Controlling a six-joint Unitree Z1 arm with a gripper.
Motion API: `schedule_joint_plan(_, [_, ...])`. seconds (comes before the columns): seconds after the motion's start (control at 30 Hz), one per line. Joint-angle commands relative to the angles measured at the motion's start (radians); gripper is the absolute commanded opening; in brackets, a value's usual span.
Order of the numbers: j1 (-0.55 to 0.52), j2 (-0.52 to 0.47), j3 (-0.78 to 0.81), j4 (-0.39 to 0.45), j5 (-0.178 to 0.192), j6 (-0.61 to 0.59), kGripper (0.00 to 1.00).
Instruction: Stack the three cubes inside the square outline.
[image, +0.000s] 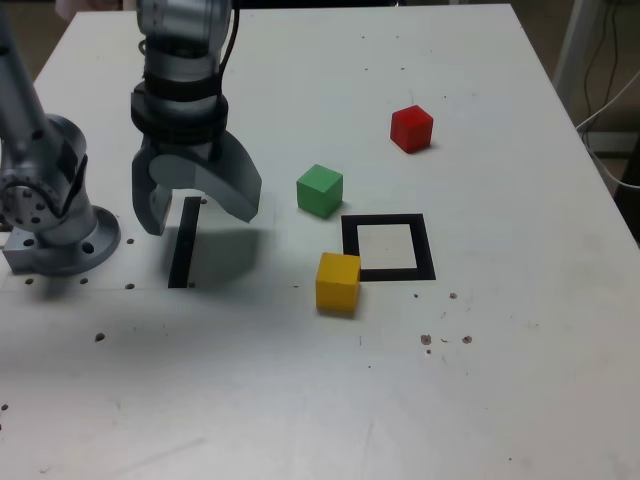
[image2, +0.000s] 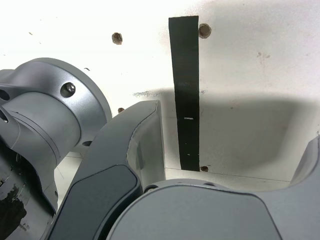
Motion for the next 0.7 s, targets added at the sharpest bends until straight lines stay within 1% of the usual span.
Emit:
schedule_joint_plan(0.0, [-0.001, -0.006, 0.002, -0.002, -0.001, -0.001, 0.99])
schedule_joint_plan(0.37, [-0.001, -0.018, 0.006, -0.003, -0.003, -0.002, 0.99])
schedule_joint_plan(0.53, [0.000, -0.015, -0.003, 0.001, 0.006, -0.003, 1.00])
schedule_joint_plan(0.67, [0.007, 0.002, -0.039, 0.009, 0.014, 0.004, 1.00])
